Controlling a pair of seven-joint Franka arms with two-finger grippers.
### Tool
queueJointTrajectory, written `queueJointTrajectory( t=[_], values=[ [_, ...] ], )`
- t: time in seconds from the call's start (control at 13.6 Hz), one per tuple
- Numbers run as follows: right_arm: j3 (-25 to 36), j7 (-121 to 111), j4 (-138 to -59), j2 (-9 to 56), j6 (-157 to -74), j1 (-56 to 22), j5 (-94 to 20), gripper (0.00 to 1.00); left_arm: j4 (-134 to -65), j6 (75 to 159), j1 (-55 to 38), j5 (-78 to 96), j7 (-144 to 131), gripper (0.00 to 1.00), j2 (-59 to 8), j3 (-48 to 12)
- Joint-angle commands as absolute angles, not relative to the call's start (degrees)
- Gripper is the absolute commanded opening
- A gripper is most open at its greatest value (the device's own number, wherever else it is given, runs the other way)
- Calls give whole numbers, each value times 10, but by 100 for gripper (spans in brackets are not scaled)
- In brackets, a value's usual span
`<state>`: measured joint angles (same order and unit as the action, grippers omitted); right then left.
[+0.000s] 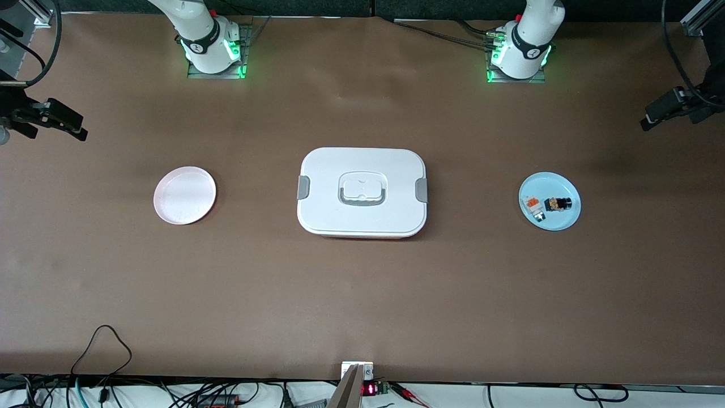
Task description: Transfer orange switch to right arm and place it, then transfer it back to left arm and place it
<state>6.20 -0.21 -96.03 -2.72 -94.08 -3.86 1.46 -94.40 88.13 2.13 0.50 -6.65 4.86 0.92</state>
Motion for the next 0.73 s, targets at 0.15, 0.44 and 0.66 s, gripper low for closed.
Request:
queueJointTrajectory(
  t=[0.15, 0.44, 0.66],
  values=[
    [62, -10, -952, -29, -929, -36, 9, 100, -923, 864, 33, 11, -71, 100, 36, -6],
    [62, -10, -952, -30, -928, -36, 9, 100, -918, 863, 33, 11, -80, 100, 33, -5],
    [62, -11, -952, -30, -927, -36, 9, 100, -918, 862, 31, 11, -76, 100, 33, -5]
  ],
)
